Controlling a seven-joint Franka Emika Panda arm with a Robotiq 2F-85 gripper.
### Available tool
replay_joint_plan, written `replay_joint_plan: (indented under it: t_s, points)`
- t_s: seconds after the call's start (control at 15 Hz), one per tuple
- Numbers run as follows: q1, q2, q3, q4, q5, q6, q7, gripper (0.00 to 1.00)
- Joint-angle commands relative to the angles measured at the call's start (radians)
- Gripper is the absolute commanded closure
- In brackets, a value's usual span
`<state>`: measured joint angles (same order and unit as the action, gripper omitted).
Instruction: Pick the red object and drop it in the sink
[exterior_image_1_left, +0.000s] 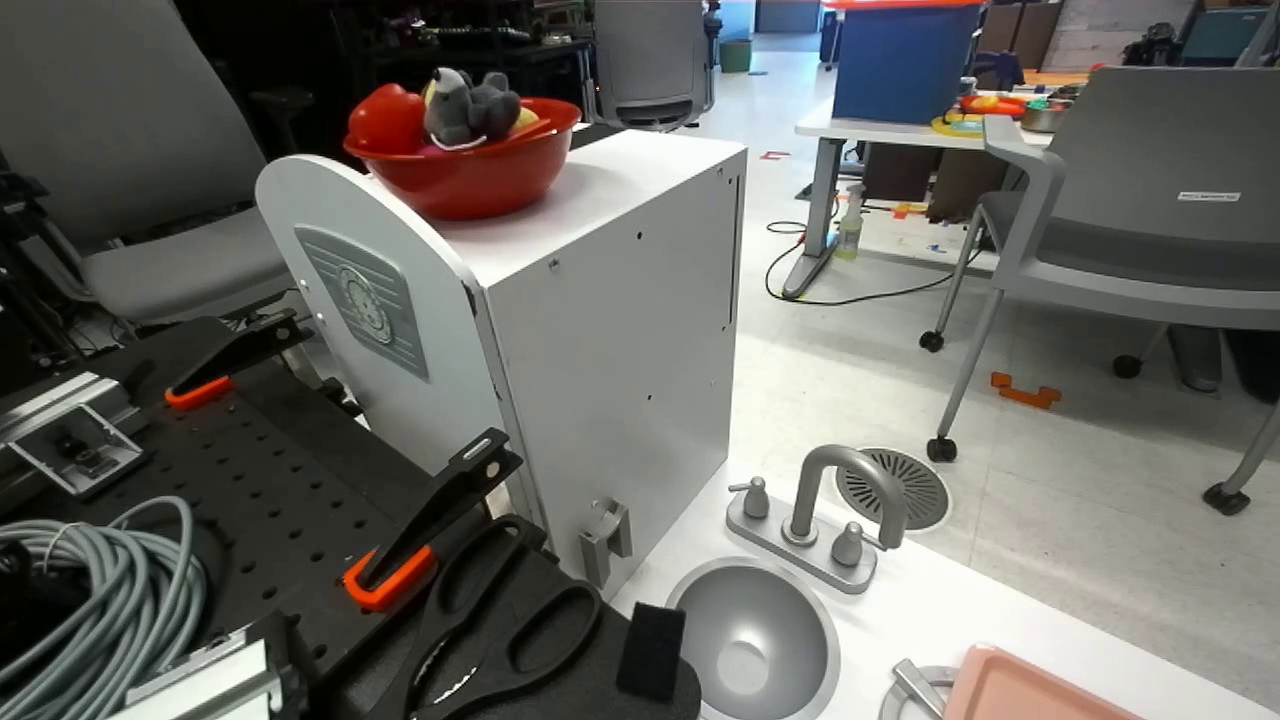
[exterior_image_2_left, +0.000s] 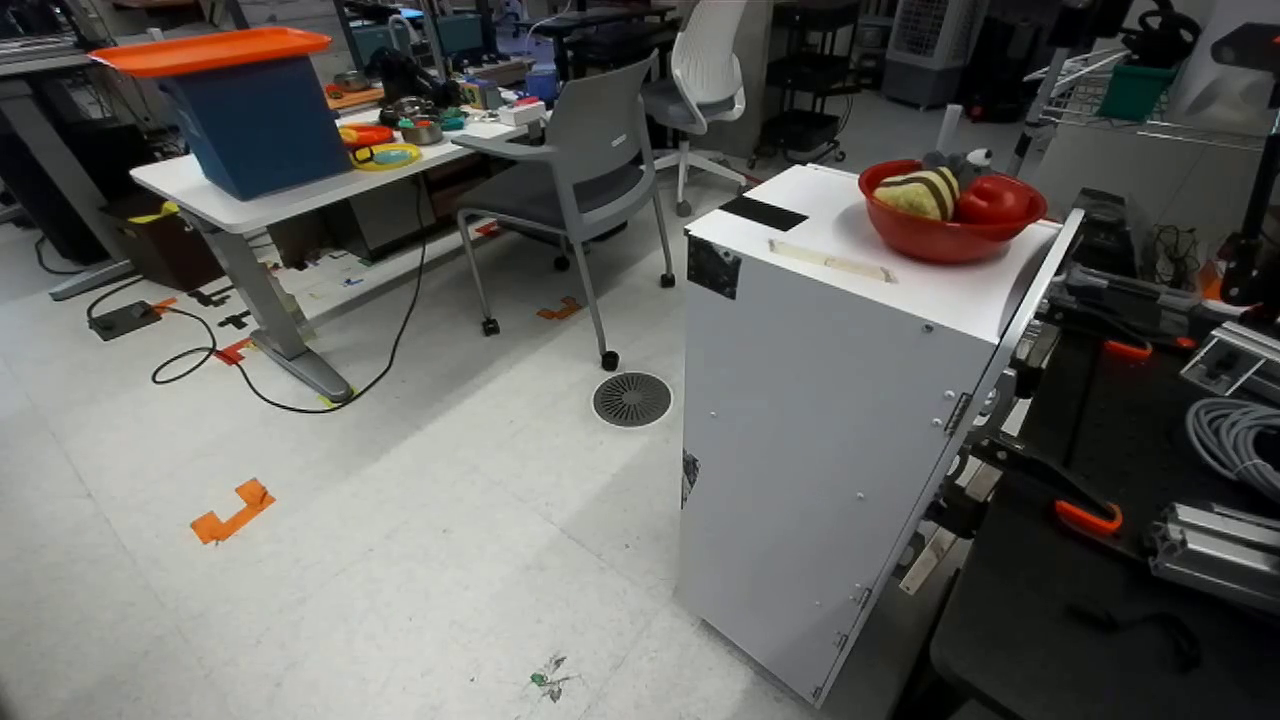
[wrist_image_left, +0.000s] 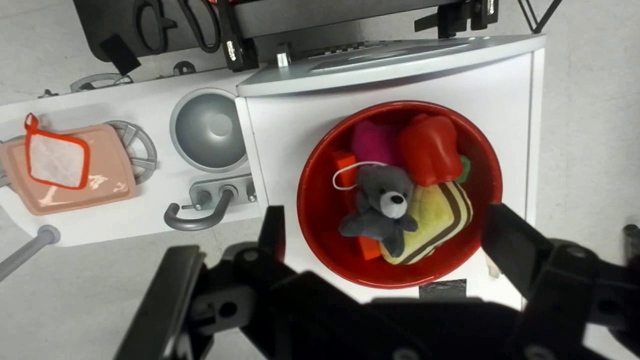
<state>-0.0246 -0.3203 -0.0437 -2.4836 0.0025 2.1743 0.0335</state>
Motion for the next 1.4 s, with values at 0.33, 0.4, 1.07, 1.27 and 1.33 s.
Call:
replay_joint_plan:
  t_s: [0.33, 0.4, 1.07, 1.27, 1.33]
  points:
    - [0.031, 0.131, 0.023, 0.110, -0.014, 0.116, -0.096, 0.00]
    - [0.037, 0.147, 0.022, 0.117, 0.000, 0.137, -0.119, 0.00]
    - [0.069, 0.271, 0.051, 0.156, 0.217, 0.116, -0.116, 0.00]
    - [0.066, 0.267, 0.060, 0.137, 0.196, 0.111, -0.073, 0.00]
    - [0.066, 0.262, 0.062, 0.128, 0.192, 0.115, -0.052, 0.00]
